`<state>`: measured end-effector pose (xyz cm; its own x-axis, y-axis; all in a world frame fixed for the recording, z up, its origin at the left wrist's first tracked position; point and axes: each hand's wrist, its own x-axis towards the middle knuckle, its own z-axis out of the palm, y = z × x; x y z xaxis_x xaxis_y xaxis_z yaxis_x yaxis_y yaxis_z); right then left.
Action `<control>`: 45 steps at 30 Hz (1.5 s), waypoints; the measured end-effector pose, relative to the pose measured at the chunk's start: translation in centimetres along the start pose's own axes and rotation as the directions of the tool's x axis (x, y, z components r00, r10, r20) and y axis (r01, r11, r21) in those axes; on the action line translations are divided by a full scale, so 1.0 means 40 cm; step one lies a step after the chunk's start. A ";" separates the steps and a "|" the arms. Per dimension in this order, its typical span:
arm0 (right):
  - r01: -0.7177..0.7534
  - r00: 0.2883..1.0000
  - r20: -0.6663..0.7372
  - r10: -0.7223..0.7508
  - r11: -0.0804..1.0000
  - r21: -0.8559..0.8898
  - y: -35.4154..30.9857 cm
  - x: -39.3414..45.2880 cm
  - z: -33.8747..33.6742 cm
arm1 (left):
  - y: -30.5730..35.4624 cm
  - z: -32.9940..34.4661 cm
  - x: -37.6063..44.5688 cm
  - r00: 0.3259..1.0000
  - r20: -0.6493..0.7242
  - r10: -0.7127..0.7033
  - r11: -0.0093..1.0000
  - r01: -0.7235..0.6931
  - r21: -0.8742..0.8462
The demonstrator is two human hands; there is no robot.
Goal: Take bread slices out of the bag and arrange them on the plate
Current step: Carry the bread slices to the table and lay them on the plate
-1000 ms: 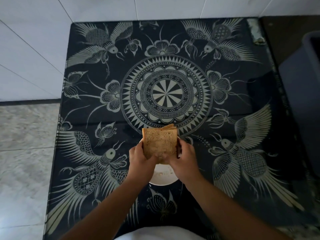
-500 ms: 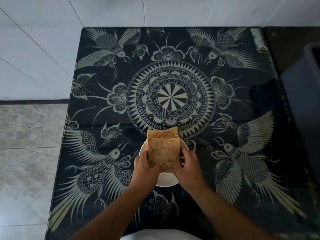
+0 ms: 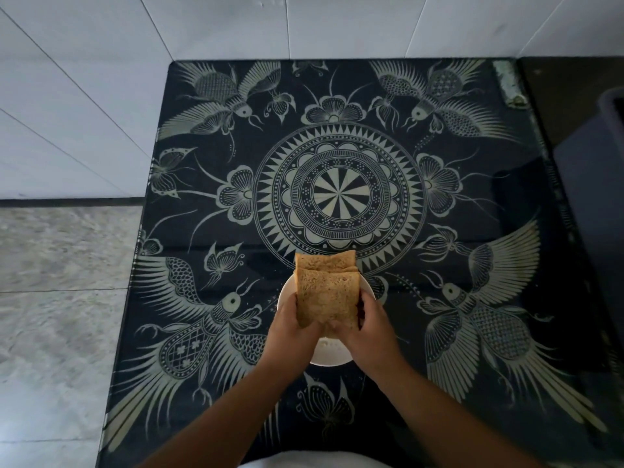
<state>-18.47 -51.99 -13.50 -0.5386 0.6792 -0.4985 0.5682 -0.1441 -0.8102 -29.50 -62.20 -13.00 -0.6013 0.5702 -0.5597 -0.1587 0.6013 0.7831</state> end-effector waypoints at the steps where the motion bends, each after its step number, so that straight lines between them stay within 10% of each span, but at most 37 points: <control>1: -0.002 1.000 0.003 0.002 1.000 -0.006 0.001 -0.001 -0.002 | -0.001 -0.001 0.000 1.000 -0.002 0.007 1.000 -0.007 0.006; 45: 0.006 0.993 -0.120 -0.015 0.997 -0.075 0.039 -0.093 0.015 | -0.059 -0.005 -0.091 0.998 0.044 -0.034 0.985 0.026 0.173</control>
<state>-15.98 -55.19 -13.08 -0.4690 0.7626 -0.4455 0.6100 -0.0851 -0.7878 -27.10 -65.80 -12.76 -0.5603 0.5733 -0.5978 -0.0370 0.7037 0.7095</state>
